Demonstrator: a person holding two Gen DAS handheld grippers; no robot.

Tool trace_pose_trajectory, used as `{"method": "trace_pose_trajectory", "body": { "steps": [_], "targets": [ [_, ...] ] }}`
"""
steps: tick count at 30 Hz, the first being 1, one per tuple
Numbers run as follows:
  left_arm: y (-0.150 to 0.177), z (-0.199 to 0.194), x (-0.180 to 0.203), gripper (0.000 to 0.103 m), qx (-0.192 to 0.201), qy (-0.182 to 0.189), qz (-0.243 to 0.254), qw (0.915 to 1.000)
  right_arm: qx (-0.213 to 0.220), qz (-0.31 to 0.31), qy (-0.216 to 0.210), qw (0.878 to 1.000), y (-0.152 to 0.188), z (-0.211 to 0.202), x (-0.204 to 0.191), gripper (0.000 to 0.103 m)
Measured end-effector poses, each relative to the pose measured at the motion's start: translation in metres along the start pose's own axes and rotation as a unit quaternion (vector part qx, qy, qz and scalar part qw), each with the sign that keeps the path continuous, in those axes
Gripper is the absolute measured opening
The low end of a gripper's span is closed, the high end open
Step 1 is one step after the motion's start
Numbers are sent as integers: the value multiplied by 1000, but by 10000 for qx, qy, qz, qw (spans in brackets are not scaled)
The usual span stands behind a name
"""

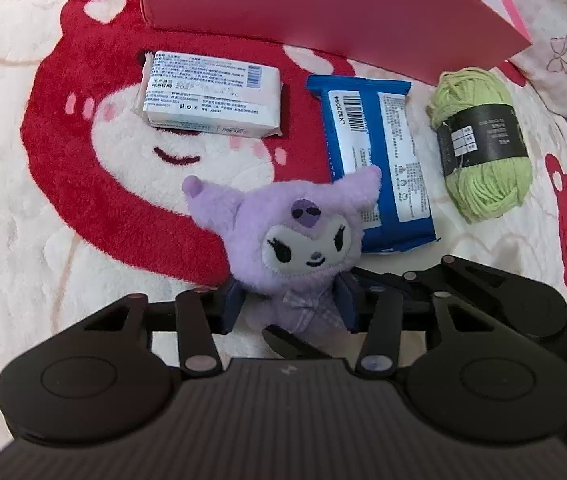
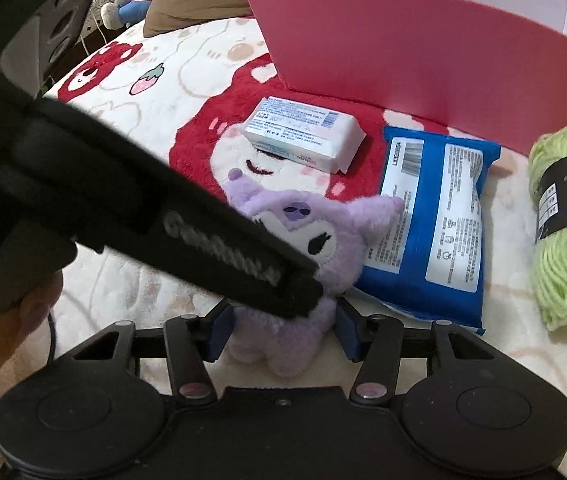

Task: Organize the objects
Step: 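Lift the plush doll with the left gripper and carry it over the pink box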

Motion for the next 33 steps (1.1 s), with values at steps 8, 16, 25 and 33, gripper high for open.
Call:
{"method": "trace_pose_trajectory", "body": {
  "steps": [8,16,25,33],
  "targets": [
    [3,-27,-7,42,256,268,-96,9993,342,-65,-243,9991,-5,-17,-1,54],
    [5,-46,13,42,677,388,103,9969,654,-136,-454,9967,-11,-44,-2,53],
    [2,-68,24,42,1062,647,137,9921,876,46,-455,9951,-17,-71,6,47],
    [1,-86,35,41,1380,729,247,9874,1119,-102,-311,9932,-18,-92,7,47]
  ]
}}
Point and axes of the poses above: each gripper's, at about its wrist camera, not at the fingertips, and z roughly the way its jaws point, x to its right, y to its underside, the point moved 3 cm from there along z, roughly the way its jaws point, and after that the axes turned 3 degrees about -y, right-handed, at the moved point
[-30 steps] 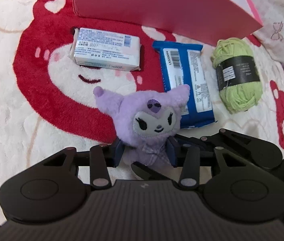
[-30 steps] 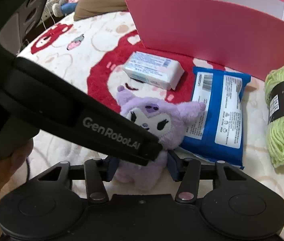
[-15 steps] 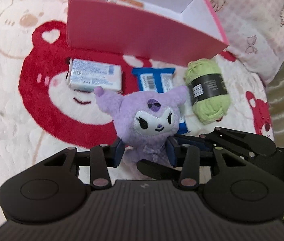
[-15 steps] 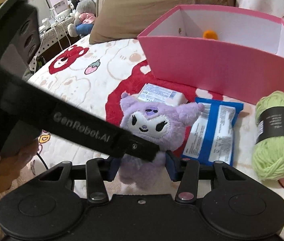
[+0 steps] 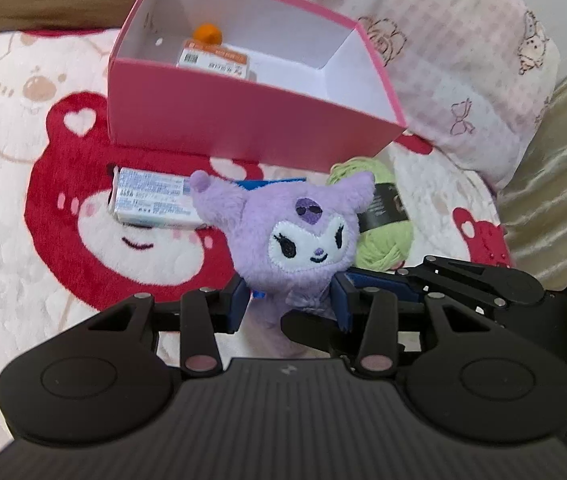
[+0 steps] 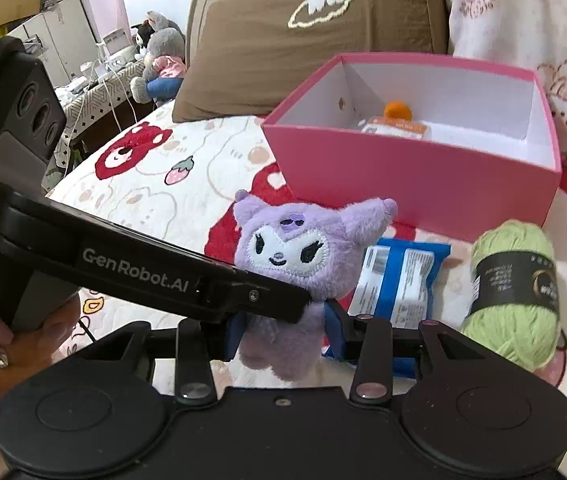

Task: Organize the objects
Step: 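Lift the plush doll with the left gripper and carry it over the pink box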

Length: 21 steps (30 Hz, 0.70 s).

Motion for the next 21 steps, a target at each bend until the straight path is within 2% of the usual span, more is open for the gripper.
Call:
{"method": "trace_pose_trajectory", "body": {
  "steps": [10,16,21],
  "targets": [
    [-18,-14,16,41,332,102,-20,9994,338,27,-50,9994,-18,-26,6,47],
    [-27,-20,20,41,331,226,-78,9992,358,67,-106,9993,-25,-32,8,48],
    [-47,-28,26,41,236,188,-27,9995,314,218,-113,9992,-39,-34,13,49]
  ]
}}
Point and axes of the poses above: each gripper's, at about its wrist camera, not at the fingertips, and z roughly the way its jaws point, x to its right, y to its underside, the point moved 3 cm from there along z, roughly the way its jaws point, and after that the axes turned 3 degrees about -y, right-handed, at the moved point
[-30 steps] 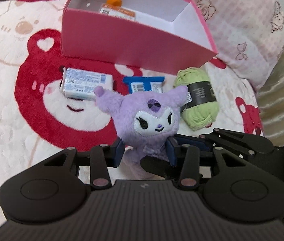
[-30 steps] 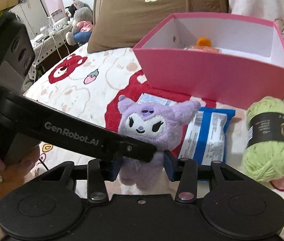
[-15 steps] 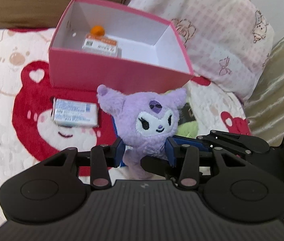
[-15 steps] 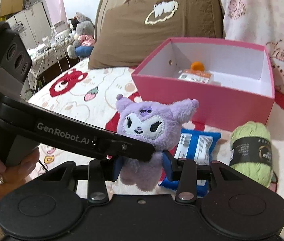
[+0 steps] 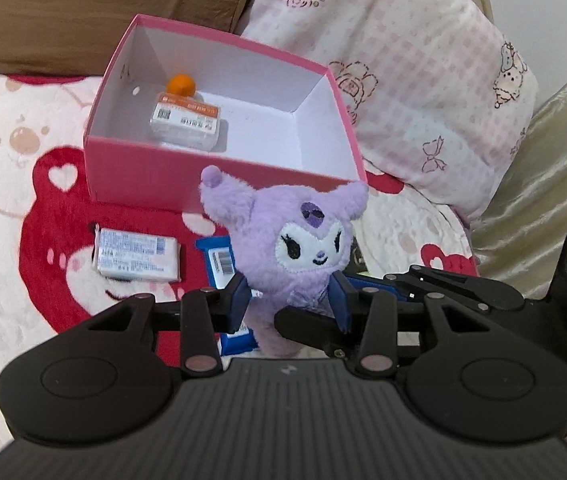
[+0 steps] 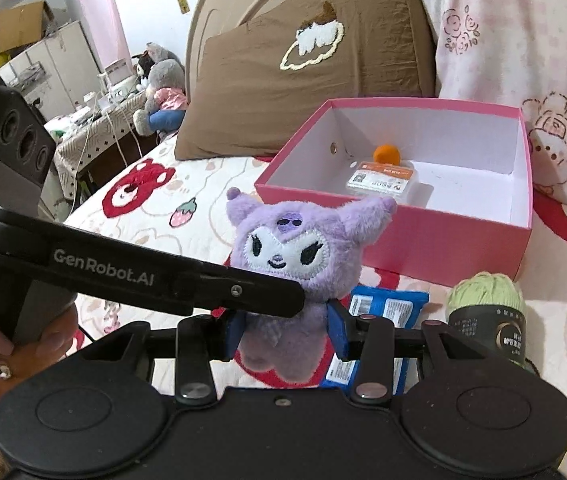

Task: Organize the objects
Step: 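Lift the plush doll with the left gripper and carry it over the pink box, then lower the plush doll into the pink box and open the left gripper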

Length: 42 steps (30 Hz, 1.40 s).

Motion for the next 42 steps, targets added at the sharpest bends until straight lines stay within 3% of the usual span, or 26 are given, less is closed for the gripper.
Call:
{"method": "trace_pose_trajectory", "body": {
  "steps": [6,10,16,20,23,30,37,42],
  "targets": [
    [-25,-18,11,41,242,36,-51,9997,123,-129,133,9998,-28,-10,-5,49],
    [-50,-32,16,41,341,227,-125,9991,202,-195,-81,9996,-50,-21,-3,49],
    [-93,-30,37,41,423,99,86,9990,559,-33,-227,9982,-86,-34,10,48],
    [-122,-9,38,41,316,137,-37,9994,431,240,-167,9986,-112,-29,30,48],
    [-140,13,35,41,175,95,-149,9997,332,112,-25,9994,-130,-21,45,48],
    [-187,93,24,41,-227,-272,-298,9989,201,179,402,9988,-151,28,94,47],
    [-199,163,-13,41,-730,-338,-785,9937,-119,790,472,9957,-156,89,148,47],
    [-202,197,-29,41,-843,-371,-958,9911,-548,773,744,9927,-158,127,163,47]
  ]
}}
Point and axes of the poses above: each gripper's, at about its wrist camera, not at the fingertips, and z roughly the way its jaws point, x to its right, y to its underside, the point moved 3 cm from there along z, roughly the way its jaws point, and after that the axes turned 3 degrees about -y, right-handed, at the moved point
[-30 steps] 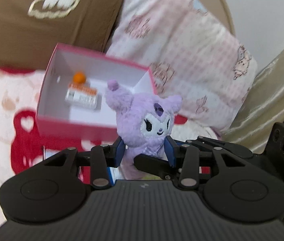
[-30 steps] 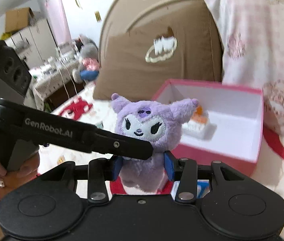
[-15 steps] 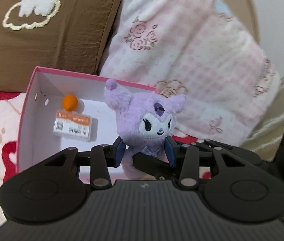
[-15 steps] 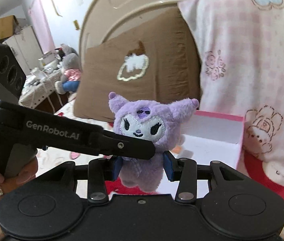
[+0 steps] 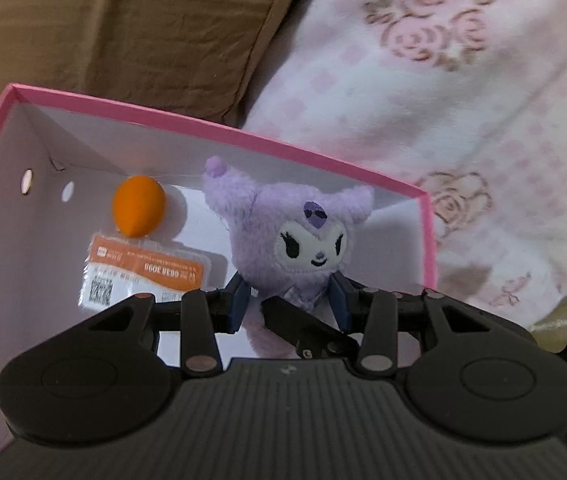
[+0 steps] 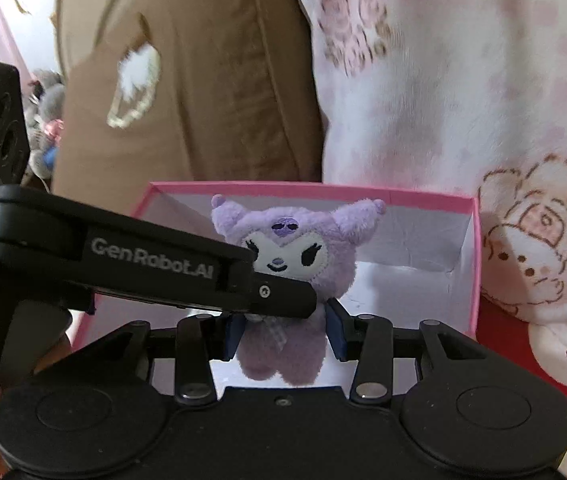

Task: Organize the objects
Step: 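Lower the plush doll into the pink box and open the left gripper, then withdraw the left tool and move it toward the white soap box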

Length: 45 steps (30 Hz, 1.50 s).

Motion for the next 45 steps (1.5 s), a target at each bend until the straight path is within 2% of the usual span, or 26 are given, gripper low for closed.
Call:
{"method": "trace_pose_trajectory", "body": {
  "steps": [4,7,13,21,25,28,31,33,35,36,42,45],
  "targets": [
    [-5,24,-5,41,-153,-22,-121,9998,-211,-62,136,9997,-3,22,10,47],
    [-8,39,-4,41,-405,-299,-61,9987,-406,-12,159,9990,-3,36,20,47],
    [-13,47,-7,41,-590,-426,-126,9973,-728,47,58,9973,-3,55,22,47],
    [-7,57,-11,43,-551,-399,-350,9971,-915,219,179,9954,-1,67,23,47],
    [-2,56,-9,44,-412,-468,-277,9977,-991,174,419,9940,3,72,19,46],
    [-6,55,-7,50,-328,-437,-334,9979,-1020,252,365,9938,6,75,20,46],
    [-9,46,-6,58,-232,-397,-420,9981,-1000,280,387,9938,7,74,19,48],
    [-10,37,-4,63,-174,-390,-375,9984,-967,241,381,9943,9,72,17,55],
    [-10,25,-6,64,-154,-416,-251,9987,-957,177,280,9949,11,66,14,64],
    [-8,17,-5,65,-83,-417,-202,9989,-930,124,221,9953,14,61,12,65],
    [11,-29,1,67,196,-233,-34,9995,-677,-222,-28,9975,33,26,-2,65],
    [20,-55,1,67,353,-258,96,9990,-412,-350,-90,9985,44,2,-10,65]
  ]
}}
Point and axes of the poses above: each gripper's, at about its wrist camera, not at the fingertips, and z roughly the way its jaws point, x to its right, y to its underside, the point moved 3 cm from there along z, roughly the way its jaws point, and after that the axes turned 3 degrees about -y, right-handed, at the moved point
